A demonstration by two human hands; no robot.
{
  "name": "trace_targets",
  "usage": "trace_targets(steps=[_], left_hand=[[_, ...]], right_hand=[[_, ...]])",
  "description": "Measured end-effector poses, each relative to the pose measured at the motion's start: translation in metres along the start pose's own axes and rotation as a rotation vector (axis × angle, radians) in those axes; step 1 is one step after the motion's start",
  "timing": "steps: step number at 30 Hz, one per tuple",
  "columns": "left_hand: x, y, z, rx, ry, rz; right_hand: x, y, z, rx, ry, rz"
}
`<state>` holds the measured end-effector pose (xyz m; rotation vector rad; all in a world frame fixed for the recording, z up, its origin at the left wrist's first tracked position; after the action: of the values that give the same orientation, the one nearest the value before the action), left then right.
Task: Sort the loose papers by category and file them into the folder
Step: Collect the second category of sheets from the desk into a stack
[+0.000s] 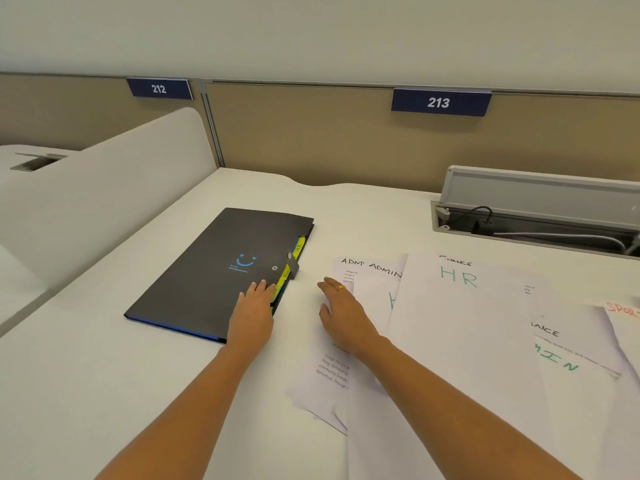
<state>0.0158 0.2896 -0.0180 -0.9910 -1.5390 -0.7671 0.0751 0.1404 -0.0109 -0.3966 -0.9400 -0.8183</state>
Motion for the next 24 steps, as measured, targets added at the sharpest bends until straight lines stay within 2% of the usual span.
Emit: trace_targets(steps=[2, 7, 12, 17, 21, 24], left_hand=[[0.004, -0.002, -0.002, 0.006, -0.078, -0.014], [0.013, -0.016, -0.022, 0.043, -0.457, -0.13], [0.004, -0.039, -0.069, -0.049, -0.672, -0.119], [-0.012, -0.063, -0.118, -0.157, -0.701, 0.008], [-0.024, -0.07, -0.145, -0.228, -0.511, 0.102], [-0.034, -0.071, -0.154, -0.218, -0.409, 0.165]], right_hand=[[0.005, -0.004, -0.003, -0.003, 0.027, -0.026], [0.027, -0.026, -0.024, -0.068, 0.073, -0.146], [0.059, -0.063, -0.064, -0.199, 0.05, -0.251], [0.089, -0.109, -0.11, -0.387, -0.047, -0.29], [0.101, -0.14, -0.14, -0.486, -0.194, -0.22], [0.104, -0.156, -0.154, -0.537, -0.27, -0.16]])
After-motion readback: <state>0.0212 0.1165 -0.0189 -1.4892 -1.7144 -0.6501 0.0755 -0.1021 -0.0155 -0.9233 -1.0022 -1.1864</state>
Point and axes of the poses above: each hand's wrist, its own y-axis towards the middle knuckle, its own x-axis out of the back of the hand, z = x × y, the point moved 4 cm from there along y, towards the middle knuckle, and after that the axes turned 2 degrees about -y, right-handed, at the moved point
